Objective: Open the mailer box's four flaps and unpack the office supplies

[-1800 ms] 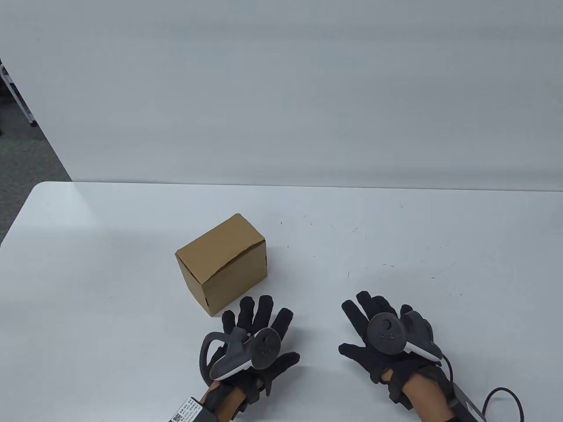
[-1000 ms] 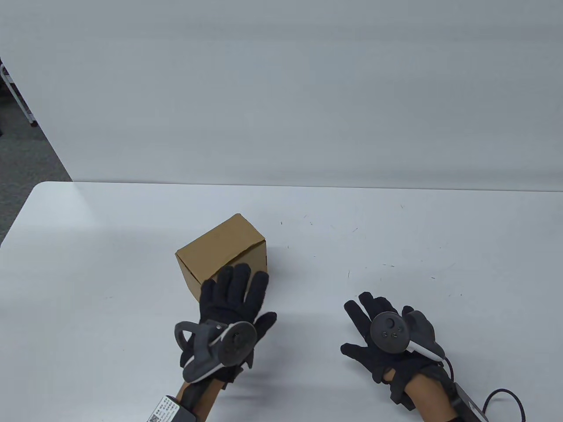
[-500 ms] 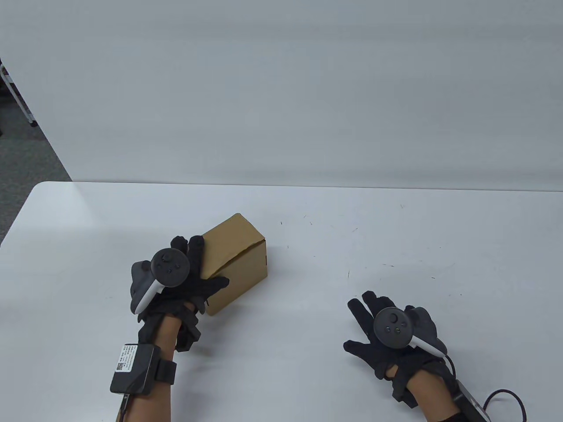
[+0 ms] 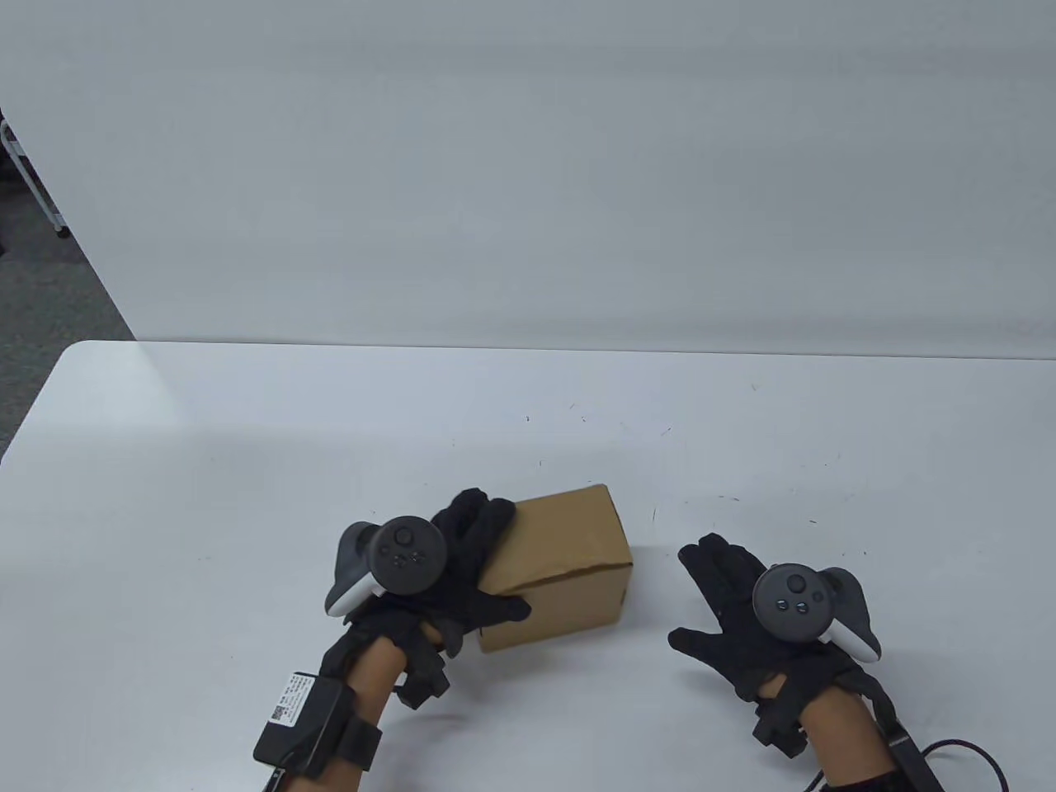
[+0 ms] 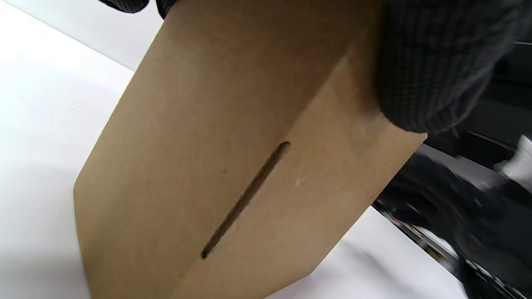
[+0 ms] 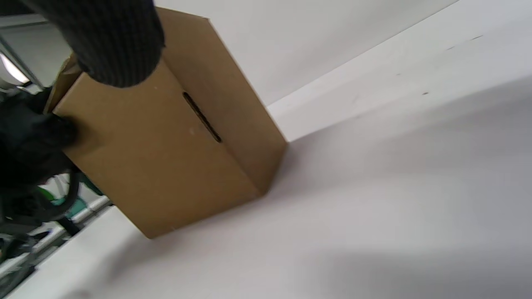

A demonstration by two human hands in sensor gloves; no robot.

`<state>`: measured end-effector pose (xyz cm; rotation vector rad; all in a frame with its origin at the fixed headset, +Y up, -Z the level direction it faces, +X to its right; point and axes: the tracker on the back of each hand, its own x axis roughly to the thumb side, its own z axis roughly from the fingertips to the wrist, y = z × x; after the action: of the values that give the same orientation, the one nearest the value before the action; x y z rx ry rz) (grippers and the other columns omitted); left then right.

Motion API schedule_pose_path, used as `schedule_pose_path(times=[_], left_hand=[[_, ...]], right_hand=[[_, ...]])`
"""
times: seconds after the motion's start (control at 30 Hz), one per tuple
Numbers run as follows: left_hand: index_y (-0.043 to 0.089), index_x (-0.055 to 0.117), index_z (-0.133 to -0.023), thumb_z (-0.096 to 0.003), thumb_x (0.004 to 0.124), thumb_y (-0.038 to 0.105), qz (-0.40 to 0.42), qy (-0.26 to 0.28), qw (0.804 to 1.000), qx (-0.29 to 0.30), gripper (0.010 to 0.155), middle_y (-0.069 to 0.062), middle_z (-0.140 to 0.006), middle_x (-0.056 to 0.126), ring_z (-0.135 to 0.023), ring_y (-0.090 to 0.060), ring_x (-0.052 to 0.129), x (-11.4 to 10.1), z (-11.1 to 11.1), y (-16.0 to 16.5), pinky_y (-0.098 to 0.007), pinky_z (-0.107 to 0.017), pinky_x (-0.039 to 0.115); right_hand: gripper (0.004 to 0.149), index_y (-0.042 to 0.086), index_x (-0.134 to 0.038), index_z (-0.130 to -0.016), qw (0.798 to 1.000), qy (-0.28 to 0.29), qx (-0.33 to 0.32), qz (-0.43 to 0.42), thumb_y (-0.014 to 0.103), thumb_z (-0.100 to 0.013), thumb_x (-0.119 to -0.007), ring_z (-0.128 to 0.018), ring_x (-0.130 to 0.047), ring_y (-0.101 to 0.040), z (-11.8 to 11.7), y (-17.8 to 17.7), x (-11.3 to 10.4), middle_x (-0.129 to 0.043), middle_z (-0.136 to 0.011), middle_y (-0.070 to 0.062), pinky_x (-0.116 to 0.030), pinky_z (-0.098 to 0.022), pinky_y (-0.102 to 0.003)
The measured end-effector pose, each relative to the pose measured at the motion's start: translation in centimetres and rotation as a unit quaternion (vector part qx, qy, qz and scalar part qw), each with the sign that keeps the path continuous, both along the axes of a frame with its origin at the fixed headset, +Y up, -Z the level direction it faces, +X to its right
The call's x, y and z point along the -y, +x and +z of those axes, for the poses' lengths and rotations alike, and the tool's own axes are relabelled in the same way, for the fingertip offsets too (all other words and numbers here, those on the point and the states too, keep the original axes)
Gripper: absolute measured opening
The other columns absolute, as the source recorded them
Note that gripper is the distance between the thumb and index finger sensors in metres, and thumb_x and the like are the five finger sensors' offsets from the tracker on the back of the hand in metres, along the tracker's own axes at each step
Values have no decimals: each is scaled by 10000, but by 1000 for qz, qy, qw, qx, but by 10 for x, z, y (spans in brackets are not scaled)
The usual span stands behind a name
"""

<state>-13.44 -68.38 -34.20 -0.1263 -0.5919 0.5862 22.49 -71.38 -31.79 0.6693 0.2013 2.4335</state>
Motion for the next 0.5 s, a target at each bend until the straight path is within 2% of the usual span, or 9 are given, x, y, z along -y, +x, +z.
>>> schedule_pose_path(times=[0.2, 0.27, 0.37, 0.5], left_hand=[[302, 268, -1129, -380, 984, 625, -36, 9, 996, 82, 1085, -198, -1216, 205, -1116, -559, 421, -7, 29, 35, -760, -745, 438], [305, 268, -1131, -378, 975, 641, -39, -13, 994, 97, 1086, -199, -1218, 222, -1117, -558, 445, -6, 31, 38, -765, -742, 439], [311, 275, -1133, -384, 983, 627, -25, -22, 995, 97, 1078, -194, -1219, 197, -1122, -553, 408, -3, 28, 37, -768, -744, 422], [324, 238, -1134, -413, 929, 662, -6, -39, 995, 95, 1054, -155, -1229, 145, -1136, -541, 354, 2, 27, 35, -768, -745, 414]], right_hand=[[959, 263, -207, -1046, 994, 75, -78, -29, 595, -414, -847, -1010, -305, -535, 20, -15, -28, -177, -1134, -135, -278, -564, -859], [972, 256, -221, -1050, 992, 85, -94, -24, 612, -407, -857, -1012, -316, -541, 23, -22, -33, -197, -1133, -148, -307, -570, -852], [960, 220, -254, -1054, 991, 65, -103, -45, 607, -412, -854, -995, -380, -571, 18, -29, -30, -273, -1125, -193, -376, -571, -838], [960, 172, -273, -1053, 990, 26, -99, -97, 555, -422, -887, -984, -348, -585, 14, -29, -27, -256, -1117, -203, -413, -578, -820]])
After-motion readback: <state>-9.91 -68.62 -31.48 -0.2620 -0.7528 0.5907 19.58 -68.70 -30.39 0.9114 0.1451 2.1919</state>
